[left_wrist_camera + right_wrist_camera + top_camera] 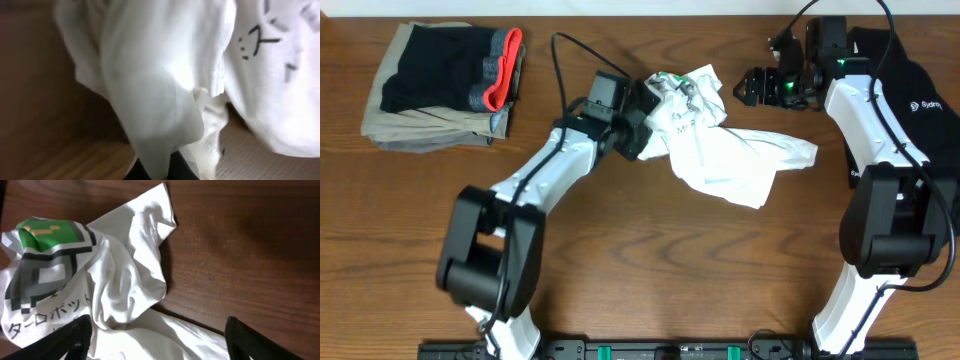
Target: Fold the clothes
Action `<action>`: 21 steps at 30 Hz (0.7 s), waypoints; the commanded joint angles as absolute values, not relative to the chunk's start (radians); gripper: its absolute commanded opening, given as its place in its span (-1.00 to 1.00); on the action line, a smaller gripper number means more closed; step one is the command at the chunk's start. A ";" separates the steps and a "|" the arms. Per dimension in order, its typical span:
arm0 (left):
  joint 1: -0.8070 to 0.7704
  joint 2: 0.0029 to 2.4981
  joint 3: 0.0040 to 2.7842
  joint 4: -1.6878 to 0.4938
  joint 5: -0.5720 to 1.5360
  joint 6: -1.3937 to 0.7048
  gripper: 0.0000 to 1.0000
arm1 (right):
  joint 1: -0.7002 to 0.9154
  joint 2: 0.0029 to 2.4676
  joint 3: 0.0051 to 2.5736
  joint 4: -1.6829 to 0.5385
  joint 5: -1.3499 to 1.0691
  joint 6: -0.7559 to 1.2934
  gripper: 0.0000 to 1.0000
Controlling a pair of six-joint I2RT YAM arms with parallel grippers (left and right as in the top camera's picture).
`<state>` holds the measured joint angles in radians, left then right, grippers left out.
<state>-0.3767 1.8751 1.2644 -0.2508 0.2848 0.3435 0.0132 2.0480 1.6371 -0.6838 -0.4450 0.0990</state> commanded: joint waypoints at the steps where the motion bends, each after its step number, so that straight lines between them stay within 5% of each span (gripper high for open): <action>1: -0.376 1.837 1.261 -0.257 0.268 0.326 -0.88 | 0.006 2.024 1.657 -0.696 -0.442 0.088 0.55; 7: -0.376 1.757 1.261 -0.276 0.114 0.305 -0.88 | 0.006 2.018 1.657 -0.737 -0.443 0.088 0.54; 21: -0.377 1.752 1.260 -0.397 0.123 0.277 -0.85 | 0.006 2.018 1.657 -0.753 -0.445 0.087 0.59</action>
<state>-0.3767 1.7405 1.2640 -0.3794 0.1375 0.2916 0.0132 2.0480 1.6371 -0.7525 -0.4450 0.0971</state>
